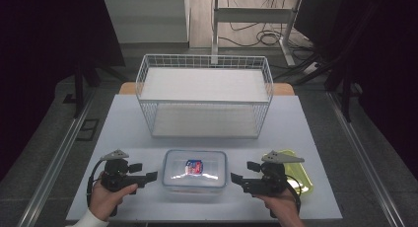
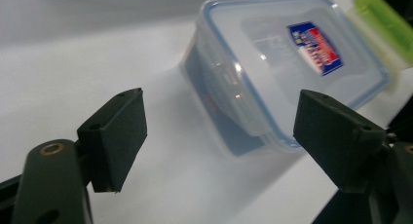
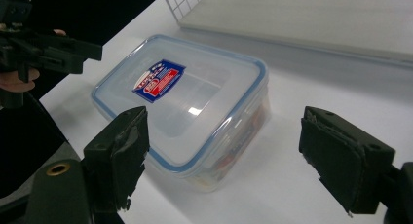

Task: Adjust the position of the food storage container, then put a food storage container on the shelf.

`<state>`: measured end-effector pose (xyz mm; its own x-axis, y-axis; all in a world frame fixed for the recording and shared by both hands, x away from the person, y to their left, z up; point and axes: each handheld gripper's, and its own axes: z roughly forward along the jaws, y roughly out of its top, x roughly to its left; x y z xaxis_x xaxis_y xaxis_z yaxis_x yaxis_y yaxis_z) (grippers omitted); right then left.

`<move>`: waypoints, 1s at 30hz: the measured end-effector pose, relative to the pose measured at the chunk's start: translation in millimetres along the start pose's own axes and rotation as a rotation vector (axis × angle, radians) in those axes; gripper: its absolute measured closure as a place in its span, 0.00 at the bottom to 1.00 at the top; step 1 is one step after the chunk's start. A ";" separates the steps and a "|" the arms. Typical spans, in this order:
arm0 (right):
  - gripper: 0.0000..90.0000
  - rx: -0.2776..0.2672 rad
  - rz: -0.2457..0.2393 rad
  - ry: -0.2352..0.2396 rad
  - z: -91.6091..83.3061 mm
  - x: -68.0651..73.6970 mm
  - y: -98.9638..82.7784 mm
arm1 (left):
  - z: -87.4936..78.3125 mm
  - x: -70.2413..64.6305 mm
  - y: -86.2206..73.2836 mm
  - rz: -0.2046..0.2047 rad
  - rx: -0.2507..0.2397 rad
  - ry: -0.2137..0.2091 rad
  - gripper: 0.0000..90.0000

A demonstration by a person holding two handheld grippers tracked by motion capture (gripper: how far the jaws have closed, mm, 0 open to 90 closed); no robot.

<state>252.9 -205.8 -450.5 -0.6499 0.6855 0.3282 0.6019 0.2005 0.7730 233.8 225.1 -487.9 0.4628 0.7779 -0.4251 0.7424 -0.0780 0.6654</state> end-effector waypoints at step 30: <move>0.18 0.038 0.000 0.040 13.8 13.4 4.7 | 40.9 15.5 19.6 -0.202 0.095 -0.251 0.13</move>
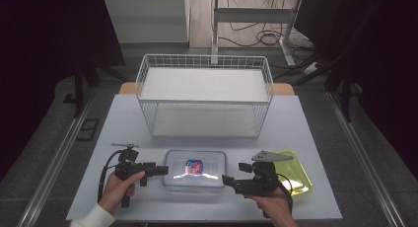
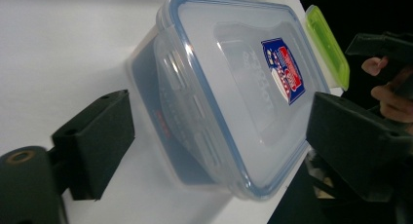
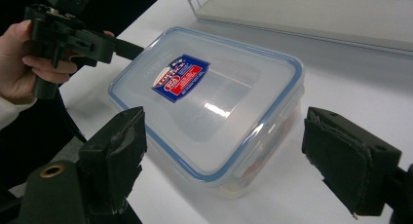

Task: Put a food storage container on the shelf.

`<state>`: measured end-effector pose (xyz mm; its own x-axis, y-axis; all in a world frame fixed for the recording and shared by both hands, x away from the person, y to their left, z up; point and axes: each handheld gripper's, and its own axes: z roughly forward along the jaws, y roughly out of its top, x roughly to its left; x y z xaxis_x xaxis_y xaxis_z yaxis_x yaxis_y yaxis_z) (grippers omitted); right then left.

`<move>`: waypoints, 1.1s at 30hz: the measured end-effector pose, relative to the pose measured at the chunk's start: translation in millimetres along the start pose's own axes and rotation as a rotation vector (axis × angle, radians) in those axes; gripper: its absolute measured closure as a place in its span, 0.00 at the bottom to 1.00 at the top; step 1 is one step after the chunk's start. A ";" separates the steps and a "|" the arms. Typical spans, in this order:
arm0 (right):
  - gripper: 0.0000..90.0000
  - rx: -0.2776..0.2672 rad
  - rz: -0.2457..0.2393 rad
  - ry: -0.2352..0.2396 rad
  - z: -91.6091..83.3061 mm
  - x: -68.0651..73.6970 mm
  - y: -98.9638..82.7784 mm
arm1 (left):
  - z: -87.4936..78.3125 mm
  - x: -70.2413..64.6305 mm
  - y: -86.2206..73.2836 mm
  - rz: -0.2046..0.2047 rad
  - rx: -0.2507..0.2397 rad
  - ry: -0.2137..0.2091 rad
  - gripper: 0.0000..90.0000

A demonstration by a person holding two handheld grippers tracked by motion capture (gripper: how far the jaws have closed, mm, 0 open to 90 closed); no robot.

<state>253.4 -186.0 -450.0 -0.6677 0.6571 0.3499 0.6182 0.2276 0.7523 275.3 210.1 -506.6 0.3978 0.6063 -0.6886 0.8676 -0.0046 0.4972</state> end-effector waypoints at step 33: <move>0.15 0.098 0.203 0.014 45.1 -16.8 -0.4 | 19.2 7.6 -0.9 -0.034 0.071 -0.047 0.34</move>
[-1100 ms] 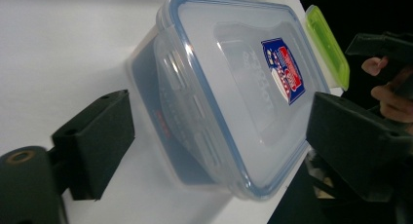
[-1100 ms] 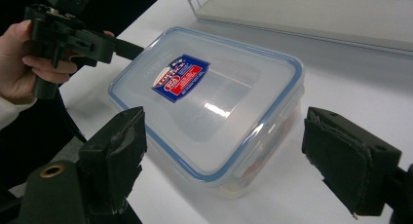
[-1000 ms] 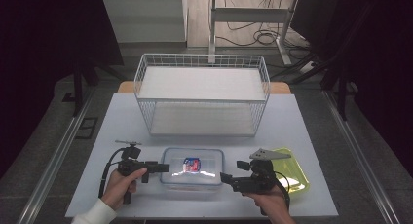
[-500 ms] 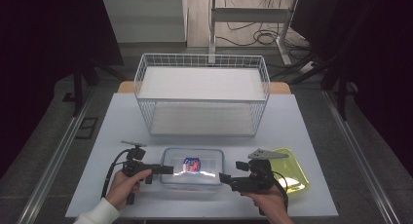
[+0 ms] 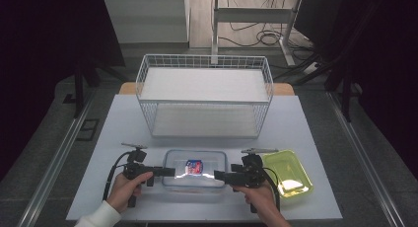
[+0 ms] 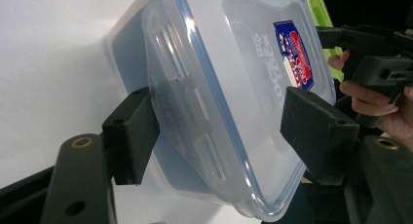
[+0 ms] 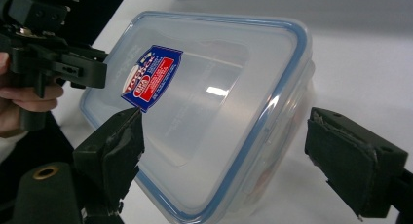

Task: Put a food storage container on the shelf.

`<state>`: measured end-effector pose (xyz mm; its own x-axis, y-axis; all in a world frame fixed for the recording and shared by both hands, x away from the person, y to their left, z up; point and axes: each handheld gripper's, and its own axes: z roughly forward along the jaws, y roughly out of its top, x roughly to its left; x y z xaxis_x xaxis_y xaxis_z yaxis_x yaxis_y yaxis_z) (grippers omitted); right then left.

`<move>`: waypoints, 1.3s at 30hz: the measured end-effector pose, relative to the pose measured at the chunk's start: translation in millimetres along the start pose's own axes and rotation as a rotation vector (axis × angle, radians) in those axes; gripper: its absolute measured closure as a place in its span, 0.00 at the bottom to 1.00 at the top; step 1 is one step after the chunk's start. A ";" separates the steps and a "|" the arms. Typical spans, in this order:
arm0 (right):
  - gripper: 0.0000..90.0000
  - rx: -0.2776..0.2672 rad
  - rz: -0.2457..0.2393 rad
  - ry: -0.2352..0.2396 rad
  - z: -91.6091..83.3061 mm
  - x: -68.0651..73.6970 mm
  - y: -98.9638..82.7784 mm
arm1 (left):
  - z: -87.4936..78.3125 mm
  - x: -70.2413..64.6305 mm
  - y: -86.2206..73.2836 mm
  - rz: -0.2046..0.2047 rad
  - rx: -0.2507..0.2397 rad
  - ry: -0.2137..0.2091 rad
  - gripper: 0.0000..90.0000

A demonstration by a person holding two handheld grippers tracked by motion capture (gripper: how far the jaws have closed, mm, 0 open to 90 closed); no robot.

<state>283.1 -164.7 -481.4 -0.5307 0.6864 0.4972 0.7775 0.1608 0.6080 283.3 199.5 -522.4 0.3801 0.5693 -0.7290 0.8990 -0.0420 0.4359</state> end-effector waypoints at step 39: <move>0.50 0.041 0.290 0.198 9.4 -38.7 -6.0 | -3.0 0.0 -2.1 0.014 -0.024 -0.008 0.38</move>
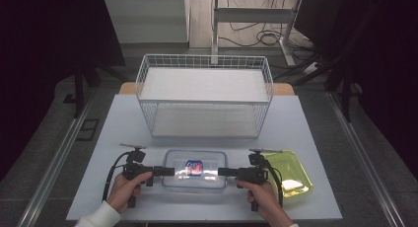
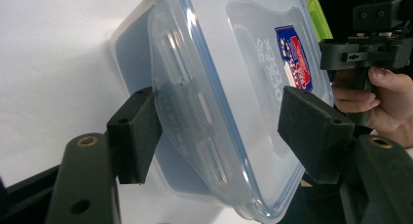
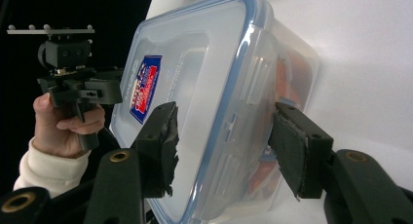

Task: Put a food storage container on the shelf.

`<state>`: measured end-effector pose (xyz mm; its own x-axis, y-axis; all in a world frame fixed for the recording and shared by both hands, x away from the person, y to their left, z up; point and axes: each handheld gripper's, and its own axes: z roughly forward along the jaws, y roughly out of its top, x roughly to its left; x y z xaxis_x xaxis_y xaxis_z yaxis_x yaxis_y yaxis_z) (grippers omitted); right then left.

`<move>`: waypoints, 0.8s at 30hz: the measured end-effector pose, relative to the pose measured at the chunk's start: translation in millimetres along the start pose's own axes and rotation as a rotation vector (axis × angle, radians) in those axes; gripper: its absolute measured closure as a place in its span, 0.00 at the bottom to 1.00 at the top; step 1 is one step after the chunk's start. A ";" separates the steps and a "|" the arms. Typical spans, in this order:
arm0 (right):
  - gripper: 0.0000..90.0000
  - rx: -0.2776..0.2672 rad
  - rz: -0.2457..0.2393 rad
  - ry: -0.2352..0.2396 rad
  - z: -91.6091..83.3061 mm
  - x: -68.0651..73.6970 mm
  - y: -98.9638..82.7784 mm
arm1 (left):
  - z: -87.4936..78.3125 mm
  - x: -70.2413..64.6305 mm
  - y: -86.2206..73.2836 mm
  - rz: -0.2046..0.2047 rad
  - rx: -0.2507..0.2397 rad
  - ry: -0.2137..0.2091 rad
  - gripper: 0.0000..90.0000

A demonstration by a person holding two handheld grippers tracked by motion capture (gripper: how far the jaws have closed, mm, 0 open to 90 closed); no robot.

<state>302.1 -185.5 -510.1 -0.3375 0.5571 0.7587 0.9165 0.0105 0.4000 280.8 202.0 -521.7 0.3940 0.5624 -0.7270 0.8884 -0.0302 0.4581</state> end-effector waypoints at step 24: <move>0.57 -0.002 -0.097 0.028 -9.9 6.5 -7.6 | -15.8 -5.3 -13.6 0.014 -0.058 -0.050 0.54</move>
<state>290.9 -190.2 -503.1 -0.4306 0.5301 0.7305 0.8787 0.0615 0.4734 262.9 212.4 -516.1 0.4188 0.5203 -0.7442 0.8681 0.0109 0.4962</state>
